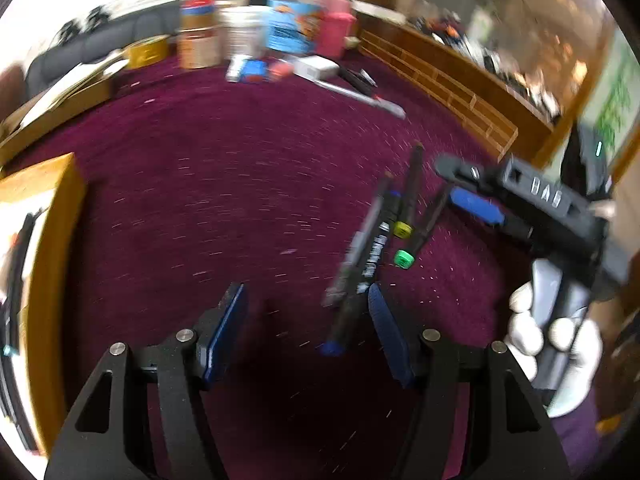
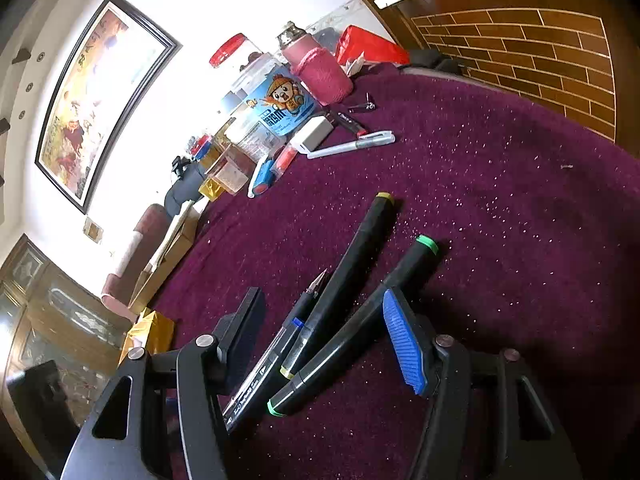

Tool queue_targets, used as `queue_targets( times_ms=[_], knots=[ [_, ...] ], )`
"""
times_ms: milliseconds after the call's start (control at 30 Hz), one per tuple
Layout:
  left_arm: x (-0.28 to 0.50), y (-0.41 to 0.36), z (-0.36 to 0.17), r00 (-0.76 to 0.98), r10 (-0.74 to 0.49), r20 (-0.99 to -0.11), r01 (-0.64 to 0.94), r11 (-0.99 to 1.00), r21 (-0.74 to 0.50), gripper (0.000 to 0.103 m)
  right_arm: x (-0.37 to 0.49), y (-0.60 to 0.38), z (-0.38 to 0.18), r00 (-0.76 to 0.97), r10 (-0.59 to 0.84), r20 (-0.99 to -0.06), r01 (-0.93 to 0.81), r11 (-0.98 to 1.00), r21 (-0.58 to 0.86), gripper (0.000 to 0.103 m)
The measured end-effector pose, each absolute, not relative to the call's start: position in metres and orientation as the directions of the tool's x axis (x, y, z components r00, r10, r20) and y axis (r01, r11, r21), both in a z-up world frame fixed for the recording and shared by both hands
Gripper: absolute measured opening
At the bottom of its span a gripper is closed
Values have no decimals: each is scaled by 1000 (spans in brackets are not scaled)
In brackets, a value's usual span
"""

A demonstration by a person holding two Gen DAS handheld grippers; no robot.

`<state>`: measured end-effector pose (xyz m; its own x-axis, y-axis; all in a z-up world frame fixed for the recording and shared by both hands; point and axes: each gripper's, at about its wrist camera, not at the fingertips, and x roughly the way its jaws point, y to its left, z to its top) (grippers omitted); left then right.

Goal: Organize rigid objects
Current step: 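Grasp the clear pen and blue-capped black marker with the left gripper, then open the left gripper, setting the pen and marker down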

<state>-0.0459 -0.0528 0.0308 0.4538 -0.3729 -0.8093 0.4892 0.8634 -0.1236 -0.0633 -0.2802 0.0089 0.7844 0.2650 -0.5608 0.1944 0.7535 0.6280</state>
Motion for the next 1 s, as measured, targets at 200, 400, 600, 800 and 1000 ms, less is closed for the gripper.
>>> queue_targets(
  times_ms=[200,400,600,800,1000],
  knots=[
    [-49,-86,10,489,-295,-821,547,837,25,48,-64,-278,9,779,264,-569,197,758,622,56],
    [-47,-33,14,454,-344,-822,480,872,-100,22,-63,-282,6,774,265,-576,214,746,630,56],
    [-65,24,19,415,-425,-805,392,881,-264,23,-63,-285,4,772,278,-572,218,730,648,56],
    [-59,33,36,477,-427,-769,368,891,-266,33,-61,-284,4,764,267,-587,228,740,633,57],
    [-52,21,20,500,-306,-810,377,919,-114,34,-61,-283,4,762,255,-596,235,748,620,57]
  ],
)
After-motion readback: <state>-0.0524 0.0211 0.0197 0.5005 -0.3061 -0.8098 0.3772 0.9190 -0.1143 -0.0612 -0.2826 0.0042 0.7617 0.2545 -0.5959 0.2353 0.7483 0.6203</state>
